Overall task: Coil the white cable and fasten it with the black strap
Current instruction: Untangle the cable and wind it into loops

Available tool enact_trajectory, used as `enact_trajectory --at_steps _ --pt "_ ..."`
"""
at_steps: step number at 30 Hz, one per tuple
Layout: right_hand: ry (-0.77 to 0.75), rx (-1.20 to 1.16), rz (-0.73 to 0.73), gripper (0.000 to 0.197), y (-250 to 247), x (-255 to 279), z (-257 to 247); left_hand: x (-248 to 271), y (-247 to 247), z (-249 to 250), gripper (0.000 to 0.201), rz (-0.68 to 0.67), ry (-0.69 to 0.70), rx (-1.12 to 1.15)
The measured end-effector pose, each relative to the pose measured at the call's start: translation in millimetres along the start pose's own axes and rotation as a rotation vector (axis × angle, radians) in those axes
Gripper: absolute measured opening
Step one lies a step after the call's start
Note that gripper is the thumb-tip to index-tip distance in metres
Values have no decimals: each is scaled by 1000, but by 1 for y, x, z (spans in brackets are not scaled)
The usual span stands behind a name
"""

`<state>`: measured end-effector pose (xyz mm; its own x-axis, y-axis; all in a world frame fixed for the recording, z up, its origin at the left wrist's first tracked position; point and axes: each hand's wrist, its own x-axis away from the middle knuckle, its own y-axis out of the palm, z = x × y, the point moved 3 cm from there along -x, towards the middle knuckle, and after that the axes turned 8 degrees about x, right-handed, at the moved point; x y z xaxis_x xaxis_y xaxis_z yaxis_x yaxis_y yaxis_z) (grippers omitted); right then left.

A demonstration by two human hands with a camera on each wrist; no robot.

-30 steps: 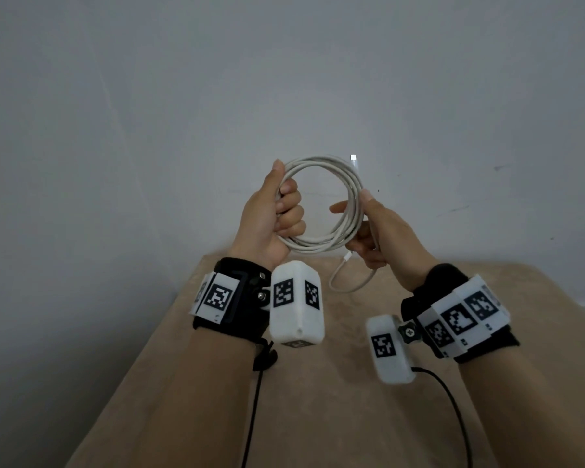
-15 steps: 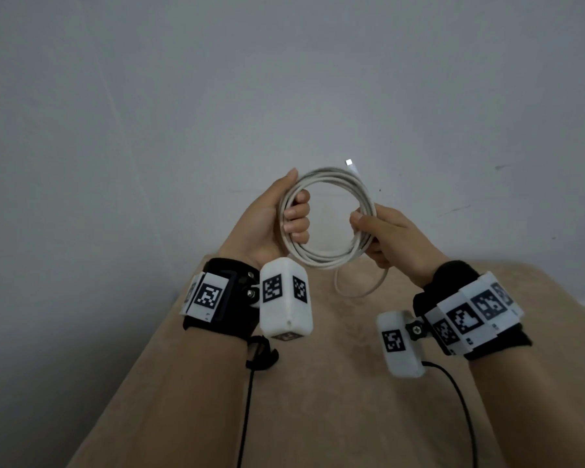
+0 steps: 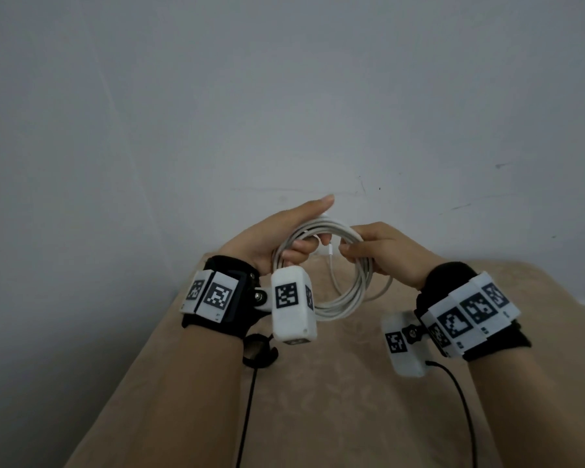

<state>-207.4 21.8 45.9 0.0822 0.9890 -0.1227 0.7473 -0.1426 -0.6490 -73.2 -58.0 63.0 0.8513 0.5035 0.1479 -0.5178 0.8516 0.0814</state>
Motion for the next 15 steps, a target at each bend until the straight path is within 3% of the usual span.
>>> enact_trajectory --at_steps 3,6,10,15 --pt "-2 7 -3 32 3 -1 -1 -1 -3 0 46 84 30 -146" --pt "-28 58 80 33 2 -2 -2 -3 -6 2 43 156 93 -133" --pt "-80 49 278 30 -6 -1 -5 -4 -12 5 42 205 188 26" --pt "-74 -313 446 34 -14 -1 -5 -6 -20 9 42 198 269 405"
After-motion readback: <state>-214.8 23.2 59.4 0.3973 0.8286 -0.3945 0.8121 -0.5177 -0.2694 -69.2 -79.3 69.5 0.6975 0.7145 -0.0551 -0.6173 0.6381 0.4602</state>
